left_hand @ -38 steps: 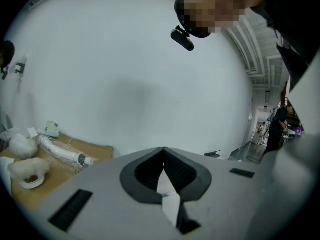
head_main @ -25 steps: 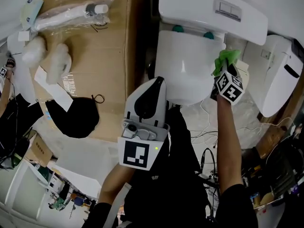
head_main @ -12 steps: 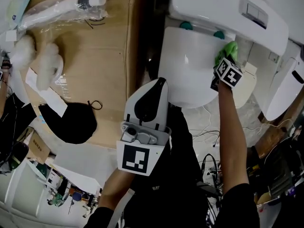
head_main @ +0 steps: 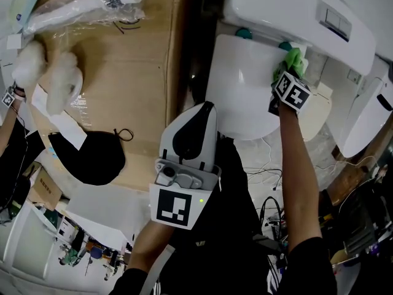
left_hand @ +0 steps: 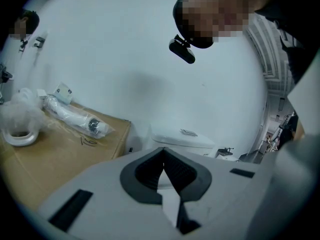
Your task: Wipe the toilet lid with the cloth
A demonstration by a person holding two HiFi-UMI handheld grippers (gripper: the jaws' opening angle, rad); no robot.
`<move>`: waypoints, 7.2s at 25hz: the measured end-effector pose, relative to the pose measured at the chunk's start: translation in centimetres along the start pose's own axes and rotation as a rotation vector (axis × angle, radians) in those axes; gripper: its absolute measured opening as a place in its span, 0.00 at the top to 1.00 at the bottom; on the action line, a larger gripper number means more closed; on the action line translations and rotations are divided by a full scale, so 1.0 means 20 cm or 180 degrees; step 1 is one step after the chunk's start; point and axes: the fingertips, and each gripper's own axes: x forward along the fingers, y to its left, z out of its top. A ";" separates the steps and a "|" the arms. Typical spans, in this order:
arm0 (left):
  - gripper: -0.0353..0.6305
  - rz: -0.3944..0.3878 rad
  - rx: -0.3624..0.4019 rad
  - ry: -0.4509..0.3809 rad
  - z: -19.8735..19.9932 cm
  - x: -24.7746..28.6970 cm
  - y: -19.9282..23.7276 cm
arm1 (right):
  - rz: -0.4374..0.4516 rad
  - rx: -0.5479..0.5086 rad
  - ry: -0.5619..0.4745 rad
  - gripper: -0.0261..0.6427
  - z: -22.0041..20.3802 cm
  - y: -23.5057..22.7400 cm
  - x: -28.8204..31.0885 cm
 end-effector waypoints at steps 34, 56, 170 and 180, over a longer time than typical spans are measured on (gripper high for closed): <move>0.93 0.0339 -0.0175 -0.0125 0.00 -0.20 0.17 | 0.0928 -0.3301 -0.0023 0.87 -0.09 0.98 0.03; 0.93 0.0506 -0.0197 -0.0235 -0.07 -0.42 0.11 | 0.1303 -0.4787 0.0026 0.87 -0.50 1.21 -0.09; 0.93 -0.0180 0.0063 -0.0097 -0.14 -0.46 -0.39 | 0.0687 -0.2270 -0.0488 0.87 -0.16 0.40 -0.51; 0.93 -0.0204 0.0055 -0.0050 -0.04 -0.31 -0.18 | 0.0574 -0.3133 -0.0058 0.87 -0.24 0.63 -0.18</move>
